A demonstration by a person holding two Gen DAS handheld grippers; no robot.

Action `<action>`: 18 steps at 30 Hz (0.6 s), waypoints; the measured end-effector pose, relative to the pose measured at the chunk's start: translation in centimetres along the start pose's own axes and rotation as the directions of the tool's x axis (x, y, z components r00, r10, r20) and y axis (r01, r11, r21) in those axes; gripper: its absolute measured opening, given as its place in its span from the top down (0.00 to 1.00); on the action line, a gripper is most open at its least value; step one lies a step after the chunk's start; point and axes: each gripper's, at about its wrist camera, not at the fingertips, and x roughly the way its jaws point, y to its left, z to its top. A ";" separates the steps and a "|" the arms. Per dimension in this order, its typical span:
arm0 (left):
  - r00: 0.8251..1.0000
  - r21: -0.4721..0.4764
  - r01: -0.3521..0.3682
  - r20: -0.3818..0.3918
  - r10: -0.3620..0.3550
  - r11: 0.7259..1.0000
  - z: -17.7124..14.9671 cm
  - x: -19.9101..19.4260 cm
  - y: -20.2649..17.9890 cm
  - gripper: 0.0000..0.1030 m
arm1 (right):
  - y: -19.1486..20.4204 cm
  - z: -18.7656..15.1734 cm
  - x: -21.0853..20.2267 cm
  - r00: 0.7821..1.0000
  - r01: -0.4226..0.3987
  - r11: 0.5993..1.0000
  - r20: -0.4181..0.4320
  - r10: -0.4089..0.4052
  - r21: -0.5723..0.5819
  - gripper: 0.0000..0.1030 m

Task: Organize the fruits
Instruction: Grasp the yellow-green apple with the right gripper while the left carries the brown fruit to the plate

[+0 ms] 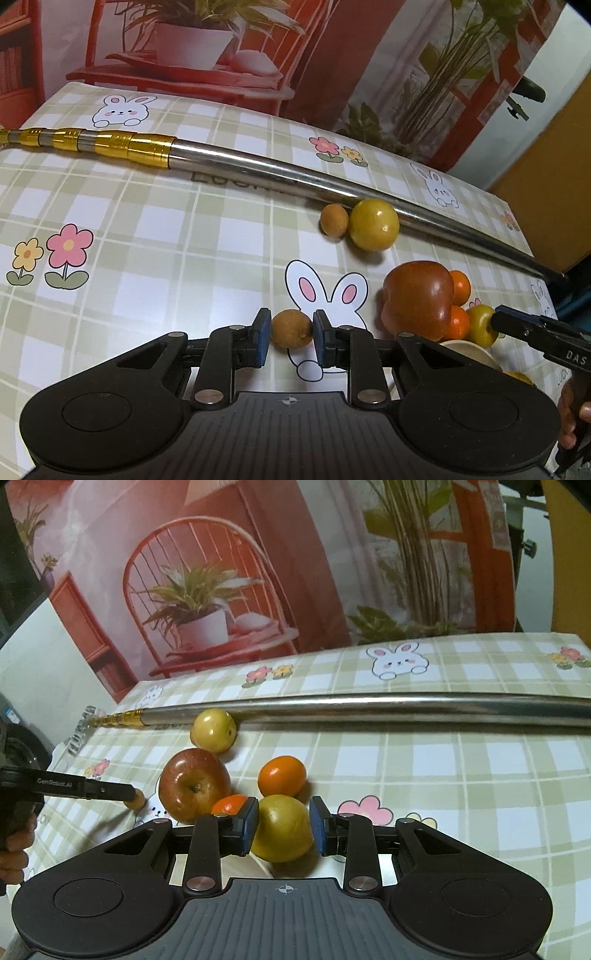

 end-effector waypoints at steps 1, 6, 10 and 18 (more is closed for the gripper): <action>1.000 0.008 -0.002 0.000 0.002 1.000 -0.1 0.0 -0.2 0.75 | -0.1 0.0 0.1 1.000 -0.004 1.000 -0.002 0.004 0.004 0.72; 1.000 0.051 -0.018 0.001 0.018 0.999 -0.2 0.2 -0.8 0.73 | -0.7 0.0 0.3 1.000 -0.016 0.999 -0.005 0.017 0.036 0.68; 1.000 0.069 -0.019 -0.019 0.020 0.997 -0.3 0.7 -1.4 0.72 | -0.9 -0.1 0.6 0.999 -0.029 0.998 -0.016 0.030 0.053 0.67; 1.000 0.105 -0.014 -0.005 0.015 0.994 -0.9 0.8 -2.2 0.74 | -1.8 -0.1 1.1 0.998 -0.053 0.993 -0.015 0.055 0.109 0.63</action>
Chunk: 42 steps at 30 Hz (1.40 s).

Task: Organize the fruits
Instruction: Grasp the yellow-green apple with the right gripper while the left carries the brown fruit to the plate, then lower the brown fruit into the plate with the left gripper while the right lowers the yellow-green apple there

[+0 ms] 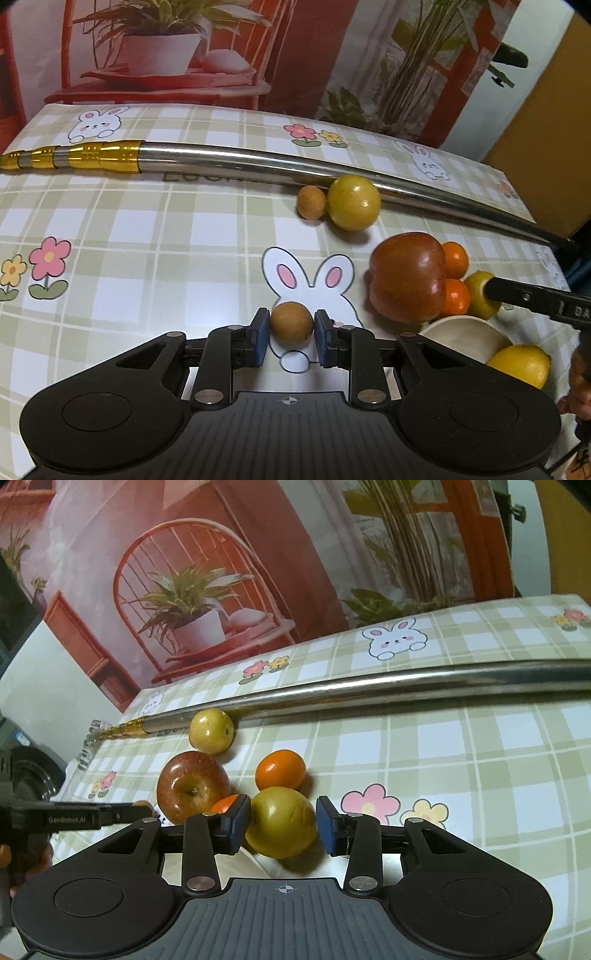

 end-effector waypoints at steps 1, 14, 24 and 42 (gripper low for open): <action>1.000 0.003 0.003 0.003 -0.003 1.000 -0.1 -0.1 -0.1 0.74 | -0.2 0.0 0.1 1.000 -0.004 1.000 0.001 0.004 0.013 0.63; 0.995 0.118 0.038 0.084 -0.048 0.992 -1.8 -3.3 -3.0 0.74 | -3.2 -0.3 1.0 0.996 -0.091 0.971 0.009 0.091 0.220 0.56; 0.989 0.174 0.097 0.093 -0.114 0.980 -3.1 -4.5 -5.3 0.74 | -4.0 -0.6 1.4 0.993 -0.115 0.949 0.017 0.115 0.294 0.55; 0.993 0.243 0.103 0.030 -0.114 0.965 -4.4 -3.4 -6.5 0.74 | -0.4 -0.6 -1.7 0.999 -0.004 0.997 0.046 0.000 0.083 0.63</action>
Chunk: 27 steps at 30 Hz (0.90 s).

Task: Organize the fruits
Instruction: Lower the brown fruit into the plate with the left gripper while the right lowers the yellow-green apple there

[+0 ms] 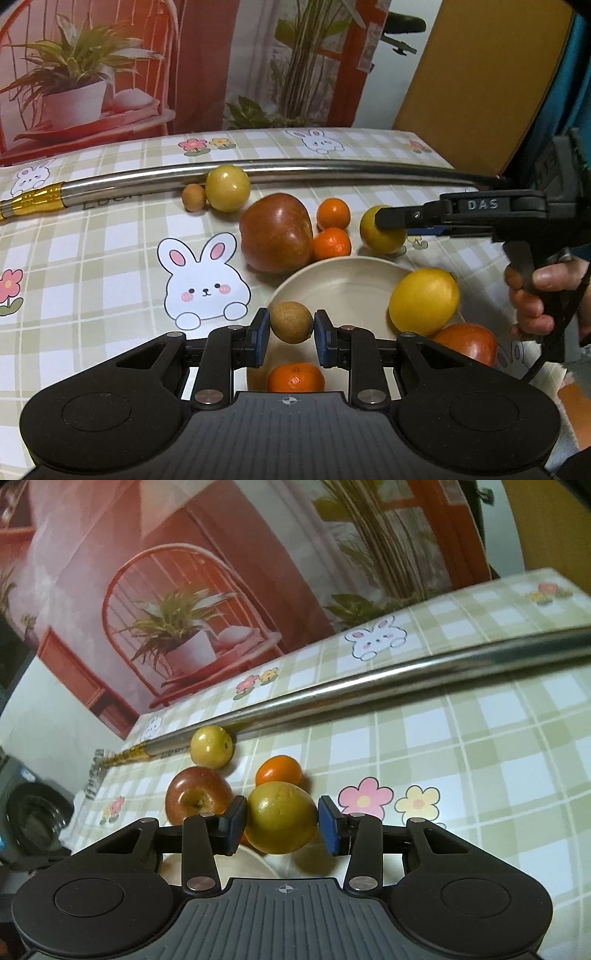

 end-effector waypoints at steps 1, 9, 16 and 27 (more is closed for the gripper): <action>1.000 0.005 -0.001 -0.003 0.001 1.000 0.0 0.1 -0.1 0.74 | 0.3 -0.1 -0.3 1.000 0.002 1.000 0.002 -0.002 -0.016 0.63; 0.999 0.025 -0.018 -0.032 0.019 1.000 -0.3 0.5 -0.3 0.74 | 2.7 -0.4 -1.1 0.999 -0.040 0.995 -0.032 0.037 -0.092 0.63; 0.999 0.015 -0.023 -0.047 0.024 1.000 -0.5 0.6 -0.2 0.74 | 4.7 -0.8 -0.2 0.994 -0.061 0.986 -0.102 0.045 -0.158 0.63; 0.999 0.016 -0.019 -0.049 0.019 1.000 -0.7 0.5 -0.2 0.74 | 6.4 -1.6 1.0 0.984 -0.021 0.968 -0.176 -0.024 -0.250 0.62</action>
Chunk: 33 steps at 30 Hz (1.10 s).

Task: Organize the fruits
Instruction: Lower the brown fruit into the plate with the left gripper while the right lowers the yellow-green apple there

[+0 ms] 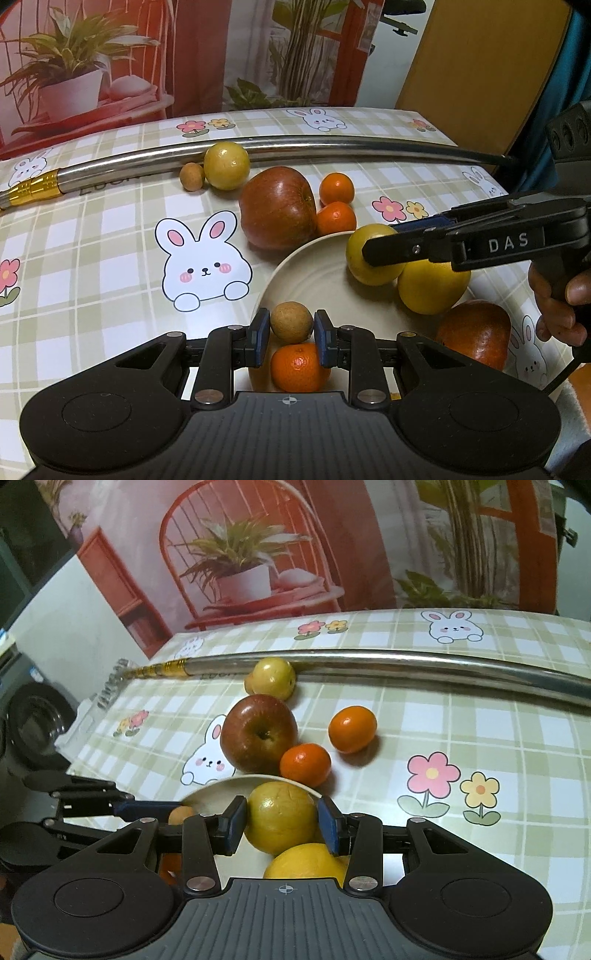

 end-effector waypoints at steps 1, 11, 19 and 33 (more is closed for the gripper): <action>1.000 0.000 0.000 0.000 0.000 1.000 0.0 0.0 0.0 0.74 | 0.1 0.0 0.1 1.000 0.006 1.000 -0.005 -0.006 -0.008 0.62; 1.000 -0.004 0.001 0.000 -0.001 1.000 0.0 0.1 0.1 0.73 | 0.9 0.2 0.1 0.999 0.050 0.997 -0.009 -0.050 -0.058 0.63; 1.000 -0.007 0.001 0.001 -0.001 1.000 0.0 0.1 0.1 0.73 | 1.0 0.1 -0.1 0.998 0.069 0.995 -0.003 -0.069 -0.069 0.63; 0.998 -0.103 0.044 0.048 -0.040 0.994 0.9 -1.3 1.7 0.73 | 0.5 0.2 -1.7 0.997 0.068 0.996 0.052 -0.065 -0.052 0.62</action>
